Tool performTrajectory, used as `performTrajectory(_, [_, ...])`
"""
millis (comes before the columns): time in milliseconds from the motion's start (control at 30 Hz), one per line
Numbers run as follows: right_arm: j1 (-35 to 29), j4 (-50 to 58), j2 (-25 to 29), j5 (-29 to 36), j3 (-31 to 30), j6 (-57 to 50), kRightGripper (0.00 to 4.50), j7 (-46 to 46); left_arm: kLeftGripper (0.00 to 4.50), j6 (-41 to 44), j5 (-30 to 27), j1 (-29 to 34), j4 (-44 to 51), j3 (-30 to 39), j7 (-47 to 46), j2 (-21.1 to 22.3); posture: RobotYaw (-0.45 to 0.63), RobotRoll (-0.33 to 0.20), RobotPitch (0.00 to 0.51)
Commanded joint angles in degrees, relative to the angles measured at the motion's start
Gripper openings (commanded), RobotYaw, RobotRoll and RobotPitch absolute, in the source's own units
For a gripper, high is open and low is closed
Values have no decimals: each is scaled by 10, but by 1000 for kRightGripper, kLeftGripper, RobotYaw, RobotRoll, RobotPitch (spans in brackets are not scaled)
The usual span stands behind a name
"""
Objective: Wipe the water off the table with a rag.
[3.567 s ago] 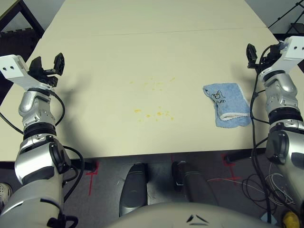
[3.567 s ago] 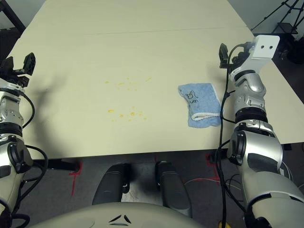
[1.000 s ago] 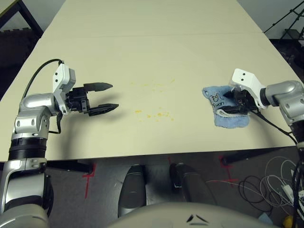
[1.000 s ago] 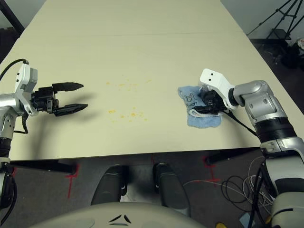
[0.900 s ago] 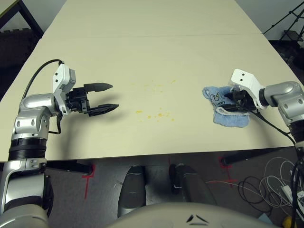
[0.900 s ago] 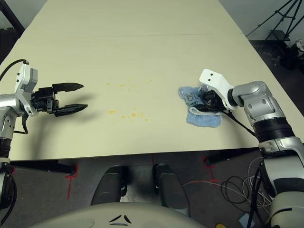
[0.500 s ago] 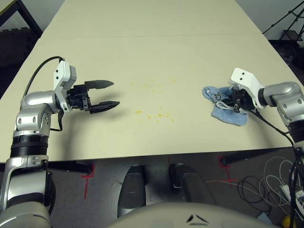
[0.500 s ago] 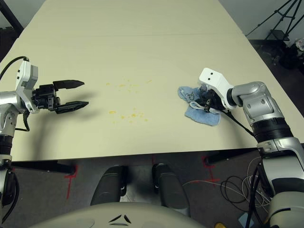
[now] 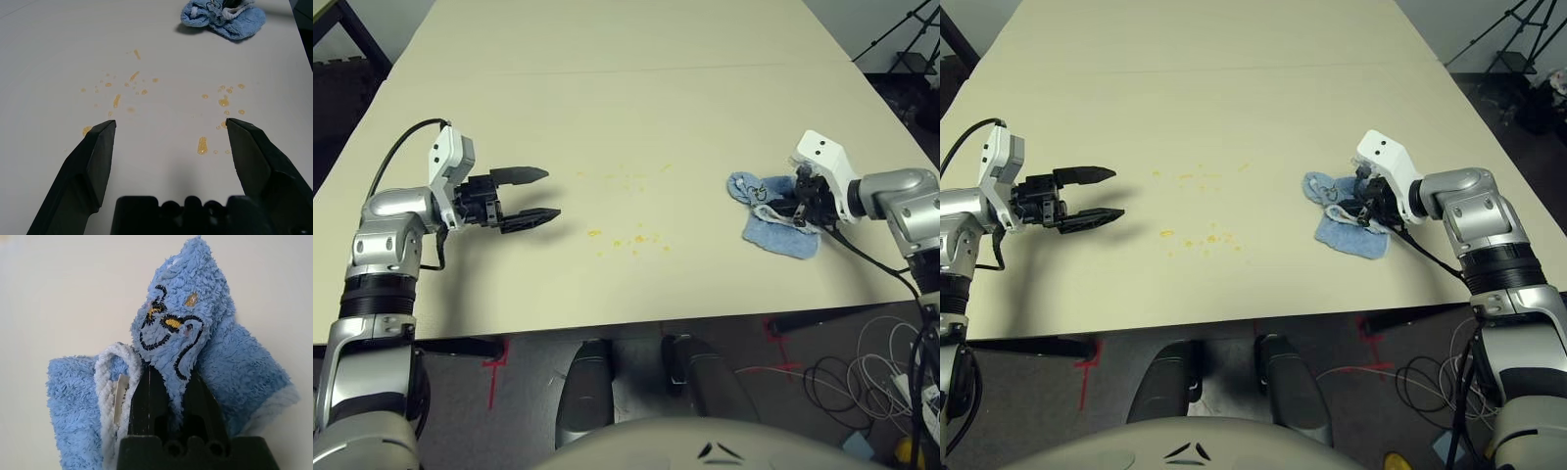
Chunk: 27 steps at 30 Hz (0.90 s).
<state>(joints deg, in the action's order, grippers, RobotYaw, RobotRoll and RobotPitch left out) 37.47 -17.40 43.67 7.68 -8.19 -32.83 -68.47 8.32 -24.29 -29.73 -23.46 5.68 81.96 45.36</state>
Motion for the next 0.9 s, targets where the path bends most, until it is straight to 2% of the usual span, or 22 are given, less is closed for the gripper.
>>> performTrajectory(33, [25,45,2,28,12,-20,79,-14,4500,-10,16,-1,-5,-10,20,16,130,0,167])
performTrajectory(233, [41,145,3,68,-4,-74,79,-31,4500,3,12,-14,0,-1,20,26,173,0,183])
performTrajectory(400, [50,180,-8,77,-27,-91,78,-38,4500,5,9,-6,12,0,20,32,195,0,192])
performTrajectory(600, [42,160,-38,56,-75,-79,78,-26,4500,7,7,18,28,7,17,39,212,0,199])
performTrajectory(900, [46,106,-116,12,-146,-54,78,2,4500,7,6,44,45,14,19,60,251,0,212])
